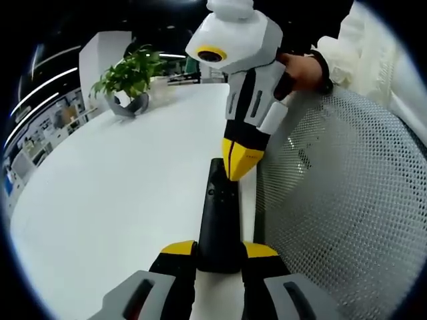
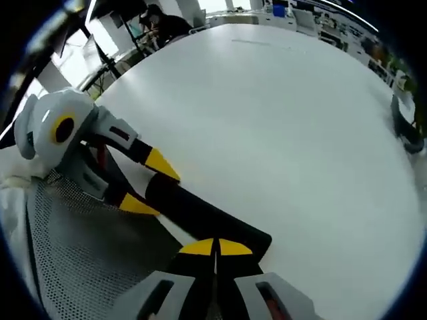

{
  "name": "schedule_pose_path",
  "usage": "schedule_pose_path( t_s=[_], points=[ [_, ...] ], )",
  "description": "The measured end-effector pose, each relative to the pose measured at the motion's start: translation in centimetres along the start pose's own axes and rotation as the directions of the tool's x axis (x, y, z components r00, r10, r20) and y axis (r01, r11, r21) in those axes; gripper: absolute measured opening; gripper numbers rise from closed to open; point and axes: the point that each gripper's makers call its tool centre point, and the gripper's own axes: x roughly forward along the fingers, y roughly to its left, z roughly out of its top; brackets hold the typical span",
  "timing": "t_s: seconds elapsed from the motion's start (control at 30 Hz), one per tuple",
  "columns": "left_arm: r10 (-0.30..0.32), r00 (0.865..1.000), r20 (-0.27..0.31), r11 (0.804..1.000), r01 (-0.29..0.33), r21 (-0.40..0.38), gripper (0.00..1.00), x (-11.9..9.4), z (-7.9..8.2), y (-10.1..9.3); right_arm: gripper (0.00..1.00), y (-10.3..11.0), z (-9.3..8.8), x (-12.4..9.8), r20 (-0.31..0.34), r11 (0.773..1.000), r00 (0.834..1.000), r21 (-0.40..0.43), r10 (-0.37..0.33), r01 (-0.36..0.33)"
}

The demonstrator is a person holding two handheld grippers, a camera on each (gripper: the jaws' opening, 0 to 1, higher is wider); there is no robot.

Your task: Press the specified remote control buttons in sequence, fully releasing each button before pressing the next.

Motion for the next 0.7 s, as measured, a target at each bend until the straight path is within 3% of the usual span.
schedule_pose_path(
  t_s=[0.17, 0.3, 0.43, 0.7],
  points=[
    [0.005, 1.000, -0.004, 1.000, -0.005, -0.006, 0.25, 0.0, 0.0, 0.0, 0.00, -0.2, 0.0, -0.1, 0.009, 0.999, 1.000, 0.033, 0.024, -0.024],
    [0.010, 1.000, -0.004, 1.000, -0.010, -0.012, 0.25, 0.0, 0.0, 0.0, 0.00, -1.2, 0.6, -0.5, 0.048, 0.999, 0.998, 0.026, -0.036, 0.035],
    [0.012, 1.000, -0.005, 1.000, -0.012, -0.017, 0.25, -0.1, 0.0, 0.0, 0.00, -1.3, 1.2, -0.9, 0.084, 0.999, 0.996, 0.030, -0.026, 0.023],
    [0.021, 1.000, -0.005, 0.999, -0.022, -0.034, 0.25, -0.1, 0.0, 0.0, 0.00, -0.8, 1.2, 0.2, 0.059, 1.000, 0.998, -0.012, 0.001, 0.000]
  ],
)
